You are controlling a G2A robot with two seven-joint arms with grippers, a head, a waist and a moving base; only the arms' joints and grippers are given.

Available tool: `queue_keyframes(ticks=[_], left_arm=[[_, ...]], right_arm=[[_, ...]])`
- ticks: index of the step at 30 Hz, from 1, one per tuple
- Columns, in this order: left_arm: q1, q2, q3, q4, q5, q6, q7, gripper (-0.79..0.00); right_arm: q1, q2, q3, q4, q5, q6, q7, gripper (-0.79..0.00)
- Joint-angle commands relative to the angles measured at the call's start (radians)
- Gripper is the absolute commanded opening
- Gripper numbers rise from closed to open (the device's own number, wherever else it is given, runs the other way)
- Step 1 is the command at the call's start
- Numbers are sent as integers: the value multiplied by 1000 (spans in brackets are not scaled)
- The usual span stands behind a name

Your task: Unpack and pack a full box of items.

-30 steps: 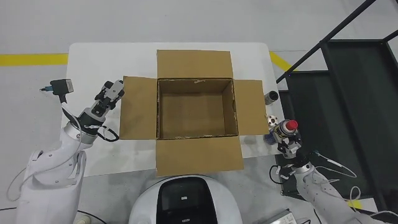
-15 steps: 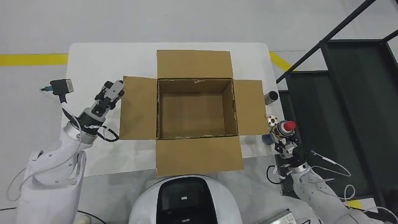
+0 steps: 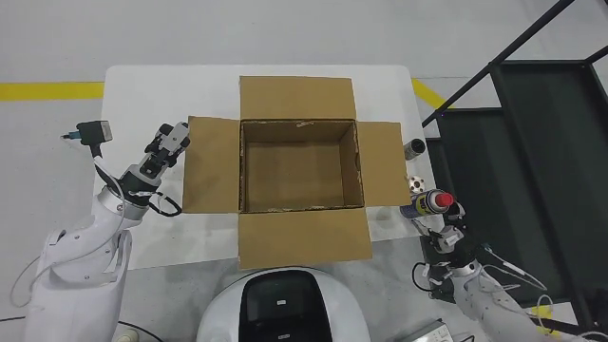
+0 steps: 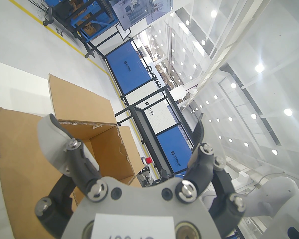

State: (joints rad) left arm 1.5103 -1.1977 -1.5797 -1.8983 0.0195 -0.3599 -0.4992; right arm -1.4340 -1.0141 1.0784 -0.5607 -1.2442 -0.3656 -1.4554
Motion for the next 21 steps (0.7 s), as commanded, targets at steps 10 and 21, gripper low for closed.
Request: queue_keyframes(ticks=[10,21], left_arm=[[0,0,0,0,0,0,0,0],[0,0,0,0,0,0,0,0]], right_arm=[[-54,48,27,-86,-18,-2,2,0],[-54,48,27,-86,-18,-2,2,0]])
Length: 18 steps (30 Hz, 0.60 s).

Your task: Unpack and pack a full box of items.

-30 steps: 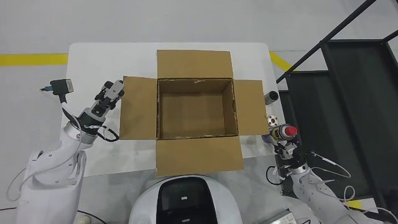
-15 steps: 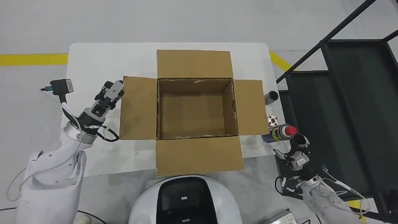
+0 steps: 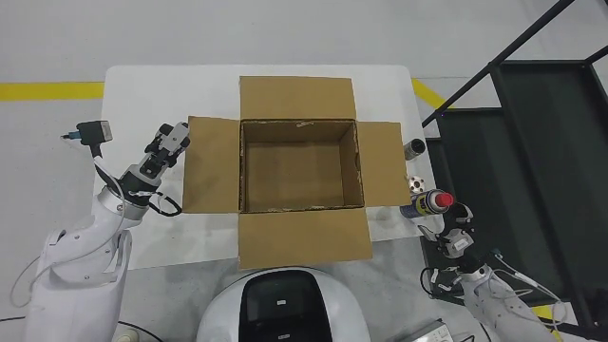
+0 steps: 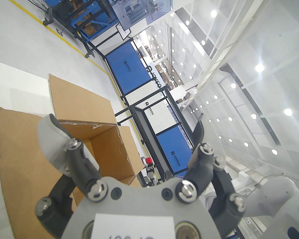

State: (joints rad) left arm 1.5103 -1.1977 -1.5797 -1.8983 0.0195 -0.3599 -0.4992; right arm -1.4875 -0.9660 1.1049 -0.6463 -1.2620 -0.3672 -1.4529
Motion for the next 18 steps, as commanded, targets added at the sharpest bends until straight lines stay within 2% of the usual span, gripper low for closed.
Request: queue_keyframes(ticks=[1,4,8,18], left_arm=[[0,0,0,0,0,0,0,0],[0,0,0,0,0,0,0,0],[0,0,0,0,0,0,0,0],[0,0,0,0,0,0,0,0]], right_arm=[[-1,0,1,1,3,4,10,0],[-1,-7,8,-6,31,48,92,0],[10,-21,4,-1,64,46,164,0],[78,-60,-25,44,86,54,241,0]])
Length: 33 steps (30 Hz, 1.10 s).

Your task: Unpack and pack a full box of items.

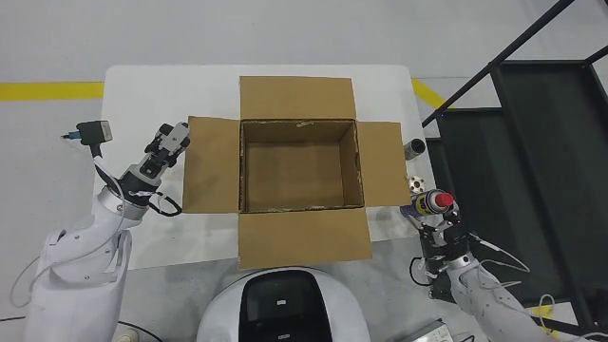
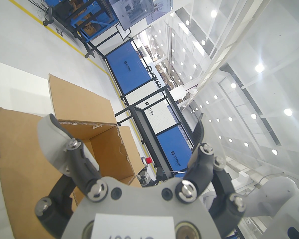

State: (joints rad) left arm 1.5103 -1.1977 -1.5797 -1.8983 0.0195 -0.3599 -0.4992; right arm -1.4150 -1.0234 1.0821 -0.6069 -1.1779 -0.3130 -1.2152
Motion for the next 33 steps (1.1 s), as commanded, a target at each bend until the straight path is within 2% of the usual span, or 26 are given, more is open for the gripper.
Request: queue_keyframes(ticks=[1,2,3,4,5,6,18,22,27,33], left_arm=[[0,0,0,0,0,0,0,0],[0,0,0,0,0,0,0,0],[0,0,0,0,0,0,0,0],[0,0,0,0,0,0,0,0],[0,0,0,0,0,0,0,0],[0,0,0,0,0,0,0,0],[0,0,0,0,0,0,0,0],[0,0,0,0,0,0,0,0],[0,0,0,0,0,0,0,0],[0,0,0,0,0,0,0,0]], right_arm=[[11,-7,-5,9,4,-1,5,0],[15,-10,-8,13,2,-3,5,0],[19,-13,-12,17,-1,-8,2,-95],[23,-16,-14,24,-2,-11,-1,-422],[26,-18,-16,30,-4,-13,-5,-579],[29,-21,-18,35,-6,-16,-8,-785],[63,-44,-21,87,0,-40,-33,-785],[54,-42,-14,94,-11,-74,-87,-785],[16,-14,19,80,-65,-75,-193,-785],[-62,37,108,-70,-115,-10,-255,-785]])
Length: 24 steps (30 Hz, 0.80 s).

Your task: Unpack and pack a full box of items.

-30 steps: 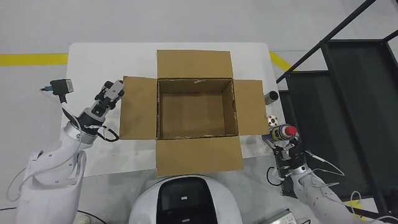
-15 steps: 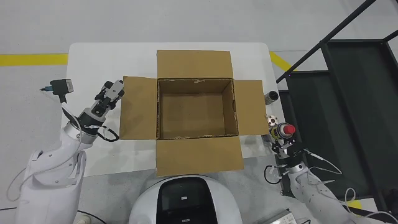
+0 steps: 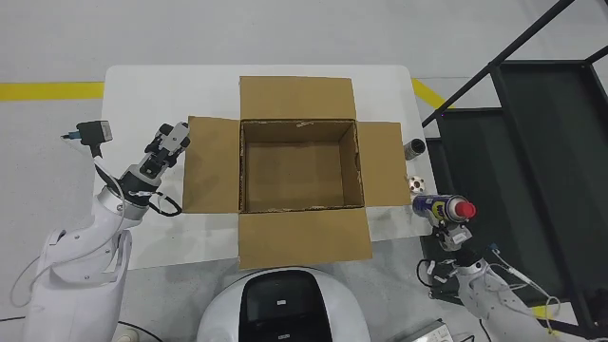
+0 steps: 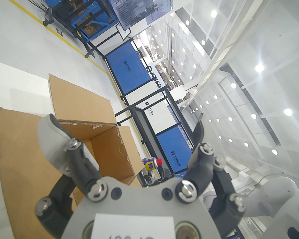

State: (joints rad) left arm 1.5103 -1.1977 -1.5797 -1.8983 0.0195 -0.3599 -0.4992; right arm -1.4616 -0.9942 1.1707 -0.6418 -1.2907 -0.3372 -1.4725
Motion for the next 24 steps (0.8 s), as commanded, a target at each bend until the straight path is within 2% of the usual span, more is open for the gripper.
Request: queue_keyframes(ticks=[1,9,12,24], left_arm=[[0,0,0,0,0,0,0,0],[0,0,0,0,0,0,0,0],[0,0,0,0,0,0,0,0],[0,0,0,0,0,0,0,0]], right_arm=[[-33,16,41,-77,0,33,14,-785],[-263,64,224,-543,31,146,221,-785],[-345,70,280,-667,68,156,280,-785],[-353,71,285,-678,72,154,285,-785]])
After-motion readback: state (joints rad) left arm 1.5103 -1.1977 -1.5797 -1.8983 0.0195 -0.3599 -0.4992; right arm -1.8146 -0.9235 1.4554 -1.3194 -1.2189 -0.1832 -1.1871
